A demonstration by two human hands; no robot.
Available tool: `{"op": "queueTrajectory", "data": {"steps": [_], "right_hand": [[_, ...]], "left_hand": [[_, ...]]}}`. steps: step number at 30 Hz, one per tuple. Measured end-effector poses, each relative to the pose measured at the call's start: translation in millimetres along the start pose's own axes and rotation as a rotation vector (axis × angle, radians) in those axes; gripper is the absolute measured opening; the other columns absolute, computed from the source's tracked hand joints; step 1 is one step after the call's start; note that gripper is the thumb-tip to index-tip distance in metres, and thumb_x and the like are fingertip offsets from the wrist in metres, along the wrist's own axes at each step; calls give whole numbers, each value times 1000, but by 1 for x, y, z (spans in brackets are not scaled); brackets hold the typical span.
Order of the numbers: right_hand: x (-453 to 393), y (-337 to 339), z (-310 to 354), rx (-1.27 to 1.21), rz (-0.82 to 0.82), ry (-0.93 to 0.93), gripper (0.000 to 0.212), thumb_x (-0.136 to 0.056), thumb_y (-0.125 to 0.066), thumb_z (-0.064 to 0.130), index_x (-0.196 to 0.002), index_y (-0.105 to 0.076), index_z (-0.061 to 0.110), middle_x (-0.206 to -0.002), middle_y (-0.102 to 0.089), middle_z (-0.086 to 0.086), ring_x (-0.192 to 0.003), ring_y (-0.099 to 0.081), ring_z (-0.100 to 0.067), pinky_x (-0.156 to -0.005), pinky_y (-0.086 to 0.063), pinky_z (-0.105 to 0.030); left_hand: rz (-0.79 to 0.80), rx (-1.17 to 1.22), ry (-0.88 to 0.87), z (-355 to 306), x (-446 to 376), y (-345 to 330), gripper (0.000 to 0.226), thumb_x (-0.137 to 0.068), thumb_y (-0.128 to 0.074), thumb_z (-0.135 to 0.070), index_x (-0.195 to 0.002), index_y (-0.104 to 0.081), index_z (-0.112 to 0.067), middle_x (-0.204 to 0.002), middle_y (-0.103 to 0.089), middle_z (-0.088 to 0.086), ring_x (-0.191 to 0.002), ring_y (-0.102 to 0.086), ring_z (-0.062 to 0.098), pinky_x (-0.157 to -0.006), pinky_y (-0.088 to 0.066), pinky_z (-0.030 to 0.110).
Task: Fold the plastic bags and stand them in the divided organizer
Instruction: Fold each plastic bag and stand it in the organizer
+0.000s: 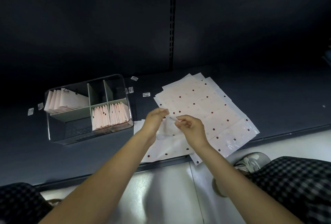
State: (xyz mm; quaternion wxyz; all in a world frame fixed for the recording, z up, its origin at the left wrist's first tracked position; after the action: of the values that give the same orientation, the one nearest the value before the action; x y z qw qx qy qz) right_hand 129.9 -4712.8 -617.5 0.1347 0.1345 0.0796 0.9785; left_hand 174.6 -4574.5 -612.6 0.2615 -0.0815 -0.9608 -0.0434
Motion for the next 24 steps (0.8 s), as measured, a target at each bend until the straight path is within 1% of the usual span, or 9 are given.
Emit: {"op": "queueTrajectory", "data": {"steps": [2, 4, 6, 8, 11, 13, 17, 20, 24], "right_hand": [[-2, 4, -13, -57, -2, -59, 19, -88, -59, 3, -94, -70, 18, -74, -62, 2, -73, -55, -11, -74, -44, -21], [-5, 12, -28, -107, -48, -131, 20, -89, -57, 5, -92, -67, 22, -81, -63, 1, -77, -56, -11, -74, -44, -18], [-9, 20, -38, -105, -96, -189, 11, -90, -60, 11, -85, -64, 20, -77, -59, 4, -77, -54, -11, -73, -41, -18], [-15, 25, -45, -72, -111, -204, 21, -89, -62, 16, -68, -59, 17, -65, -51, 5, -68, -47, -12, -69, -38, -22], [-22, 26, -55, 20, -75, -226, 38, -90, -61, 21, -57, -45, 12, -57, -35, 2, -58, -33, -15, -61, -28, -27], [-29, 26, -60, 97, -52, -258, 27, -88, -60, 16, -65, -48, 12, -61, -40, 1, -60, -36, -16, -64, -31, -27], [-42, 29, -61, 130, -59, -301, 10, -86, -65, 17, -79, -61, 12, -82, -60, -2, -76, -54, -18, -76, -44, -32], [-52, 28, -58, 132, -51, -294, 22, -86, -66, 21, -66, -62, 12, -82, -63, -9, -80, -57, -23, -84, -50, -42], [-63, 25, -52, 210, -55, -246, 13, -90, -56, 13, -81, -66, 16, -97, -63, -3, -94, -58, -22, -92, -47, -38]], "left_hand": [[-98, -121, -220, -2, 8, 10, 14, -92, -56, -10, -82, -57, -21, -100, -56, 0, -94, -52, 16, -81, -40, 23], [-126, -497, -436, 13, 28, 11, 8, -92, -57, -14, -98, -56, -19, -114, -50, 0, -108, -48, 20, -92, -37, 25], [-57, -836, -526, 52, 43, 6, 31, -96, -50, -25, -124, -50, -13, -139, -40, 4, -130, -36, 23, -107, -27, 25], [1, -1118, -498, 91, 46, 7, 60, -99, -29, -44, -149, -18, -13, -159, -1, 2, -146, -1, 20, -118, 1, 28], [5, -1382, -440, 117, 44, 10, 77, -86, 3, -65, -144, 23, -18, -149, 33, 2, -140, 28, 21, -111, 25, 33], [-3, -1422, -423, 115, 45, 8, 85, -84, 2, -68, -147, 11, -12, -153, 22, 8, -141, 20, 30, -112, 22, 39], [-37, -1465, -405, 106, 50, 5, 85, -89, -8, -65, -144, -32, -6, -151, -26, 18, -138, -25, 37, -112, 0, 44], [-44, -1454, -349, 109, 50, 6, 86, -88, -9, -66, -143, -35, -5, -150, -29, 19, -138, -28, 38, -113, -11, 52], [-73, -1438, -344, 109, 50, 6, 86, -88, -12, -67, -143, -36, -5, -149, -30, 22, -137, -27, 41, -112, -6, 48]]}}
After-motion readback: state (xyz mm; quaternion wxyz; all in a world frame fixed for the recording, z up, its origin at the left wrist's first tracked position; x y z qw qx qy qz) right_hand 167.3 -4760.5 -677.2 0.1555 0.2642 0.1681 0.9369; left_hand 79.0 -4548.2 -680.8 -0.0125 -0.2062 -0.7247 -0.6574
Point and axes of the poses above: each hand's wrist, its own x-axis away from the middle knuckle, its own y-axis out of the back of the hand, z = x × y, the point moved 10 cm from there along -x, towards the middle knuckle
